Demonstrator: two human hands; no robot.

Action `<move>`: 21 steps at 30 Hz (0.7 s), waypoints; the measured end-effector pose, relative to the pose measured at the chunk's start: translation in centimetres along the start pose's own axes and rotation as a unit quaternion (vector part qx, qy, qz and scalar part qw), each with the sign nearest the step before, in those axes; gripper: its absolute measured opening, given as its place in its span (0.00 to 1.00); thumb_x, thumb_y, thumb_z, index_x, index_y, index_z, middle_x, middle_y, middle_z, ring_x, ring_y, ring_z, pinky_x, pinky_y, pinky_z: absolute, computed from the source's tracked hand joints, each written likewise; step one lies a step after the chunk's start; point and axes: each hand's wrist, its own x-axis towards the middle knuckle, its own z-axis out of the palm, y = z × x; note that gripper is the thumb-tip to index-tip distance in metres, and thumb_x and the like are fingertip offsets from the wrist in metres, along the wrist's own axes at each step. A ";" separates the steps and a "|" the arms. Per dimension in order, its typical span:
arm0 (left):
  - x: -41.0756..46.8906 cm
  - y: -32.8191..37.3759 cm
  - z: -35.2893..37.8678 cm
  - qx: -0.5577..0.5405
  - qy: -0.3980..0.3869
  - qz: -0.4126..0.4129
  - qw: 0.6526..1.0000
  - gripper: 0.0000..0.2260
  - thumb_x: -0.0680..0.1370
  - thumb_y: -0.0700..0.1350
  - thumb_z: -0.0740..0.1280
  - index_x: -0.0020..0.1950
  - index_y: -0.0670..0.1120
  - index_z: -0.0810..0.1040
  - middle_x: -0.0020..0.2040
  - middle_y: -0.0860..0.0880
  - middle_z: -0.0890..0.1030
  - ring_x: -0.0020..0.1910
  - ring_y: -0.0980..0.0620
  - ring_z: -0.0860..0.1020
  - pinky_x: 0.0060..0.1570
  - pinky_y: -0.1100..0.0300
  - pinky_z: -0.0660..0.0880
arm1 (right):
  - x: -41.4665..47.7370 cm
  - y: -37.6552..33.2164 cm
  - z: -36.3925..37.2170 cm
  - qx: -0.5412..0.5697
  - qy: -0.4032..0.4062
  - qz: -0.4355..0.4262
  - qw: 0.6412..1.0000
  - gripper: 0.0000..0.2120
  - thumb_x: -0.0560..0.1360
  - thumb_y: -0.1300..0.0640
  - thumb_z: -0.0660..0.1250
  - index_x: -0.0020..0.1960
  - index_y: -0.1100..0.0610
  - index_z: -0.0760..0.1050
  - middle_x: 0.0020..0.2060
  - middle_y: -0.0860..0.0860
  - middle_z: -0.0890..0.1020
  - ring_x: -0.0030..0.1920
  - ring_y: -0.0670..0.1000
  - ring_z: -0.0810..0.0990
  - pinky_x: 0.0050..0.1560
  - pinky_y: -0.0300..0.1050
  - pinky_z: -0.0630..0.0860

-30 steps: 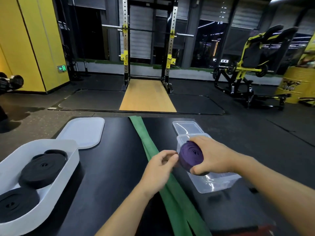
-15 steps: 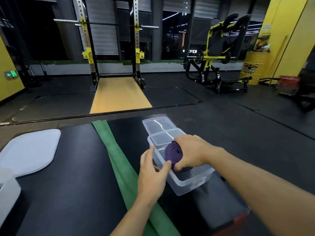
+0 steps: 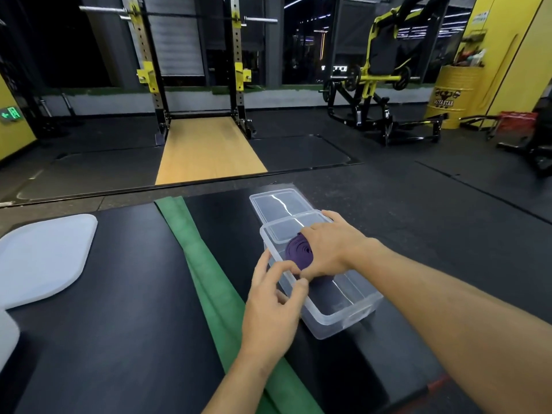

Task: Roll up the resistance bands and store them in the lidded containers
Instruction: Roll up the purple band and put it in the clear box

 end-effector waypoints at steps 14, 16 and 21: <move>-0.1 -0.5 0.4 0.110 -0.028 0.037 0.993 0.17 0.72 0.69 0.66 0.53 0.60 0.71 0.79 0.60 0.61 0.34 0.54 0.81 0.39 0.56 0.77 | -0.2 0.5 0.6 -0.052 0.034 0.017 0.998 0.45 0.61 0.21 0.57 0.65 0.51 0.72 0.61 0.50 0.72 0.67 0.53 0.68 0.79 0.60 0.49; -0.1 -0.6 0.4 0.108 -0.030 0.039 0.993 0.18 0.72 0.70 0.65 0.54 0.61 0.72 0.79 0.59 0.62 0.35 0.55 0.81 0.40 0.56 0.77 | -0.5 0.6 0.7 -0.020 0.063 0.013 0.998 0.39 0.62 0.22 0.60 0.59 0.50 0.71 0.53 0.47 0.76 0.59 0.51 0.74 0.77 0.59 0.53; -0.2 -0.6 0.4 0.104 -0.040 0.040 0.993 0.18 0.72 0.68 0.65 0.56 0.60 0.72 0.80 0.62 0.59 0.38 0.57 0.83 0.46 0.50 0.81 | -1.5 0.8 1.3 -0.008 0.088 0.010 0.996 0.31 0.67 0.22 0.61 0.52 0.48 0.68 0.51 0.44 0.80 0.47 0.51 0.77 0.56 0.51 0.70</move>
